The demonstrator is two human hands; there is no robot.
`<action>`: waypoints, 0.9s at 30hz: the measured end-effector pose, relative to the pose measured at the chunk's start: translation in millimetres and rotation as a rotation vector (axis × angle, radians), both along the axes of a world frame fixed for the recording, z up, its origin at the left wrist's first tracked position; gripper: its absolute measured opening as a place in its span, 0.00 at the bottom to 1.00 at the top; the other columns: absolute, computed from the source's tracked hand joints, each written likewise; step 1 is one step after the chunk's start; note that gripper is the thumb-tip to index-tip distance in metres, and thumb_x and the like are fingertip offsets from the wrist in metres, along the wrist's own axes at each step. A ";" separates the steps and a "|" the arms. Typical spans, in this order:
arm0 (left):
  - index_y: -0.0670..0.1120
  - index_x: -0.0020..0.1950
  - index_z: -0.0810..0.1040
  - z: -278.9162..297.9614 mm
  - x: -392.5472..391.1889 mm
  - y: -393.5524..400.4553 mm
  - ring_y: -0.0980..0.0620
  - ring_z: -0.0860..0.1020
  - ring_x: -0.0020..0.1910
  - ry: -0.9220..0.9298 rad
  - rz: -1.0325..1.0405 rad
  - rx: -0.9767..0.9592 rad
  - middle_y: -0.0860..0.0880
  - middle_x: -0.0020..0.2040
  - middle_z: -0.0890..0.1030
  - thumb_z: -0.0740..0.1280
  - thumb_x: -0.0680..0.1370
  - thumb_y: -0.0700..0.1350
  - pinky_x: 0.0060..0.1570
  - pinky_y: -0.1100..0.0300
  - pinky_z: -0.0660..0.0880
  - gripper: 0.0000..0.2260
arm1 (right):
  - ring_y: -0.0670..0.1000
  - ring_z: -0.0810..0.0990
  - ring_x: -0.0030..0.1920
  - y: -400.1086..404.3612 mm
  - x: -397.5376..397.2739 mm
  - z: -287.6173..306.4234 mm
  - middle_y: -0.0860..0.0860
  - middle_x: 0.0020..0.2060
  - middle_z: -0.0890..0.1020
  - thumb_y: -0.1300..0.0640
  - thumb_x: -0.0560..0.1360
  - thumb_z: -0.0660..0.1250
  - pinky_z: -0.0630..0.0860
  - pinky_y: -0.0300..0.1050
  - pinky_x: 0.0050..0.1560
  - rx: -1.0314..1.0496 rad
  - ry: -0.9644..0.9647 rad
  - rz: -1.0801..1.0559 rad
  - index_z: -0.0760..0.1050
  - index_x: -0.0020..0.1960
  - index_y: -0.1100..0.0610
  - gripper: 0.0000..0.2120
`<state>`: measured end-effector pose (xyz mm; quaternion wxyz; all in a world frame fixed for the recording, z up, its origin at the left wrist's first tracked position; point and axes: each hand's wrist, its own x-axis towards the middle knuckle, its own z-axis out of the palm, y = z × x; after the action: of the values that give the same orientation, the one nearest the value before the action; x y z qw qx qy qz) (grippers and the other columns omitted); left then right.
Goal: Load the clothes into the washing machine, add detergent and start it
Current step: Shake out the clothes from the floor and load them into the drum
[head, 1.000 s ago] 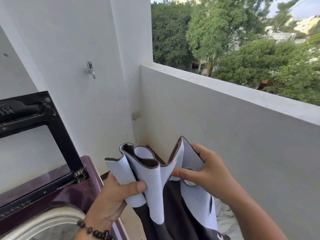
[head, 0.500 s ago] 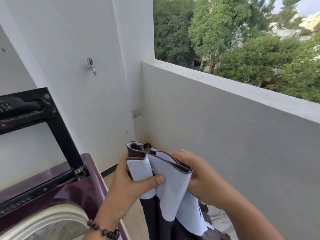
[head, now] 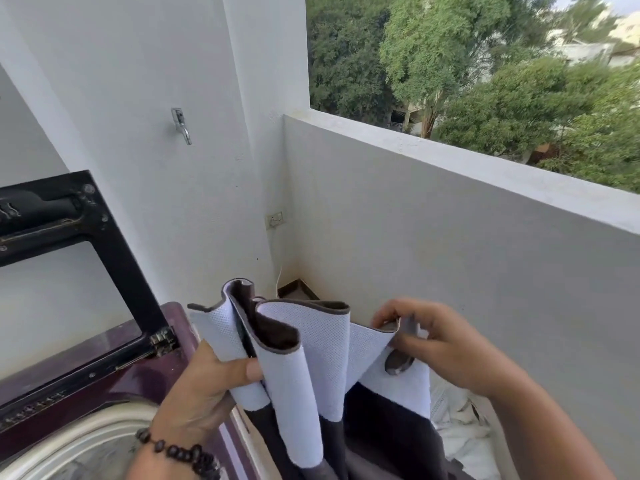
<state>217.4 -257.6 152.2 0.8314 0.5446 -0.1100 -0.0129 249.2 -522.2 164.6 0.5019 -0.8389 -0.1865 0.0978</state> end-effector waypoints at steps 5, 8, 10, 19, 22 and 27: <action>0.47 0.36 0.86 -2.2 5.3 -8.2 0.50 0.83 0.33 0.089 -0.150 0.039 0.45 0.34 0.84 0.86 0.41 0.41 0.32 0.60 0.79 0.25 | 0.44 0.81 0.40 15.5 -9.2 32.5 0.47 0.41 0.83 0.70 0.76 0.62 0.78 0.40 0.41 0.279 -0.156 0.077 0.81 0.47 0.57 0.12; 0.50 0.41 0.86 -4.5 8.3 -11.1 0.51 0.84 0.38 0.075 -0.222 0.068 0.48 0.38 0.85 0.87 0.45 0.49 0.37 0.59 0.79 0.26 | 0.45 0.80 0.41 28.4 -11.4 33.6 0.45 0.40 0.83 0.71 0.74 0.67 0.77 0.38 0.40 0.311 -0.195 0.088 0.80 0.47 0.57 0.10; 0.51 0.41 0.87 -4.3 8.4 -13.6 0.51 0.84 0.39 0.071 -0.262 0.078 0.48 0.39 0.85 0.86 0.46 0.49 0.39 0.59 0.80 0.26 | 0.46 0.80 0.41 35.0 -10.8 32.8 0.46 0.40 0.82 0.62 0.72 0.71 0.76 0.37 0.43 0.313 -0.224 0.055 0.78 0.49 0.53 0.07; 0.40 0.56 0.74 5.6 7.2 -33.5 0.48 0.83 0.45 0.025 -0.119 0.239 0.44 0.45 0.85 0.83 0.55 0.40 0.44 0.57 0.79 0.33 | 0.45 0.73 0.37 47.1 -7.1 24.8 0.44 0.43 0.74 0.38 0.64 0.75 0.71 0.32 0.37 0.087 -0.359 -0.263 0.69 0.52 0.38 0.21; 0.44 0.56 0.74 9.7 4.8 -37.0 0.48 0.82 0.45 -0.007 -0.079 0.297 0.45 0.45 0.84 0.79 0.55 0.39 0.44 0.56 0.79 0.31 | 0.42 0.71 0.32 34.0 -5.9 26.8 0.48 0.39 0.76 0.38 0.65 0.71 0.68 0.33 0.33 -0.016 -0.297 -0.209 0.72 0.51 0.45 0.19; 0.52 0.41 0.85 15.6 2.1 -32.2 0.49 0.84 0.42 -0.057 -0.046 0.210 0.46 0.41 0.86 0.85 0.46 0.48 0.41 0.56 0.80 0.25 | 0.52 0.78 0.42 2.2 -4.7 12.0 0.66 0.47 0.81 0.33 0.68 0.71 0.73 0.54 0.45 0.074 0.146 0.042 0.77 0.53 0.61 0.31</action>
<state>219.5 -289.8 167.8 0.7658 0.6260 -0.1441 -0.0282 244.4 -520.1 176.6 0.5428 -0.8062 -0.1704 0.1620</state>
